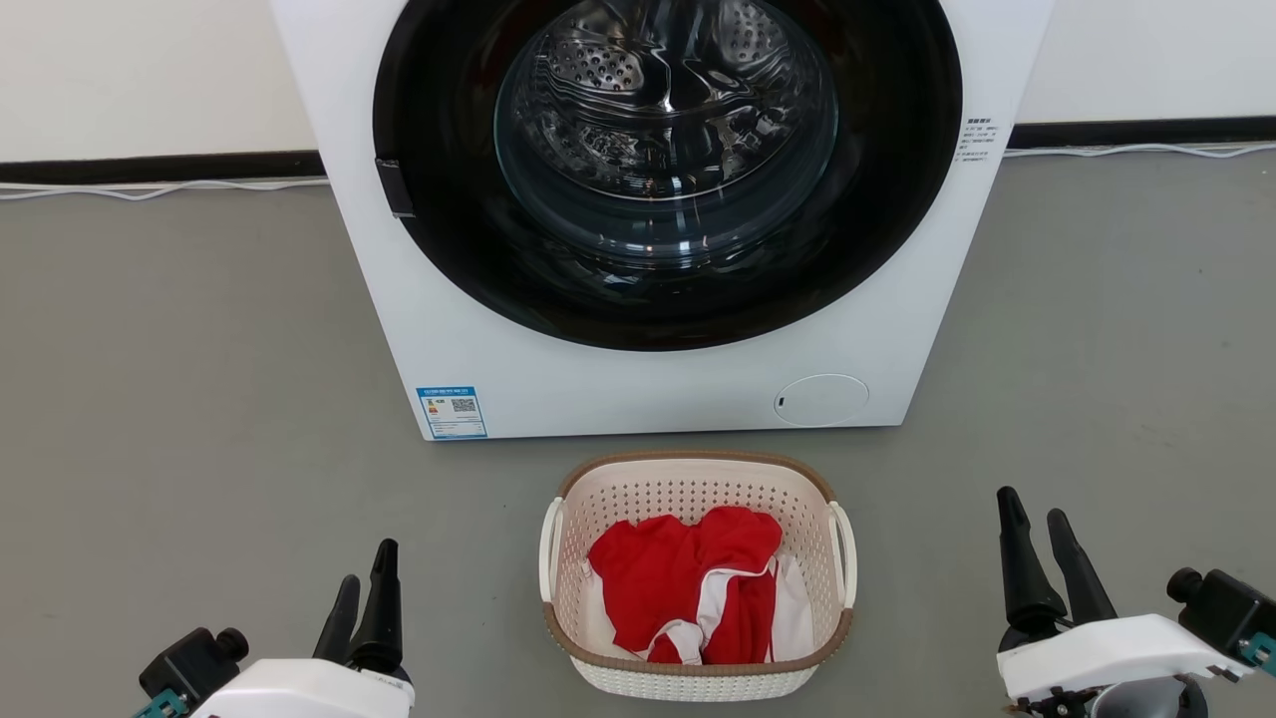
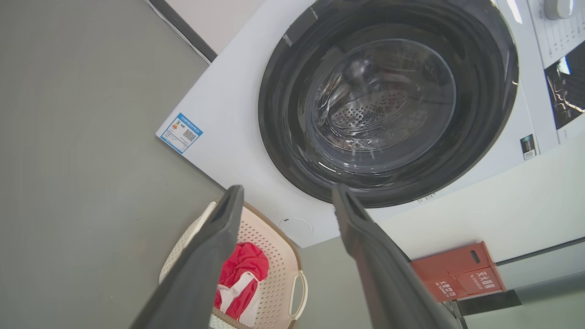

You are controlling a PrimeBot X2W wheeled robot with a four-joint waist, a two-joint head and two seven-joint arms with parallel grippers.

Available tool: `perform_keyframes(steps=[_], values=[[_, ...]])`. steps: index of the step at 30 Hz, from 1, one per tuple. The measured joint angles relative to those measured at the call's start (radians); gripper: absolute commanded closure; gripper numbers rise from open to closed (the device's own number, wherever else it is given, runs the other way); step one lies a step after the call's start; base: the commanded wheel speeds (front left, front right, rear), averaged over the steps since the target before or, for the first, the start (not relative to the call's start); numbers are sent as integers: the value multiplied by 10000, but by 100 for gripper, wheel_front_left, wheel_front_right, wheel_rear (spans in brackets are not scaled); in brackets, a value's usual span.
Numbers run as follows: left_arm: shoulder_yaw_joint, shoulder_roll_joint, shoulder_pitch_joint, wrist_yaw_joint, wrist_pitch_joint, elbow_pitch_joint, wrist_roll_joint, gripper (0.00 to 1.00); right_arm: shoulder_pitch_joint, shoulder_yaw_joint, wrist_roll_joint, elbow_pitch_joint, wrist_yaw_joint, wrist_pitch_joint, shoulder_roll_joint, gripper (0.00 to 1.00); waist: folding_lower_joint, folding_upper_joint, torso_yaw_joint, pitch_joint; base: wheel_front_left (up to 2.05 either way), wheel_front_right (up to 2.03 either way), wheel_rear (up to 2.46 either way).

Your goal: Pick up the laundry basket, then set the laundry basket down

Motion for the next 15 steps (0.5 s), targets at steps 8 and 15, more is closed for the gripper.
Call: perform_keyframes(steps=[8, 15], values=[[-67, 8, 2, 79, -253, 2, 802, 0, 0, 75, -1043, -31, 0, -234, -6, 0, 0, 0, -9, -1, 0, 0, 0], [-169, 17, 12, 117, -443, 10, 1534, 0, 1, 125, -1958, -33, 2, -454, -52, 0, 0, 0, -12, -20, 0, 0, 0]])
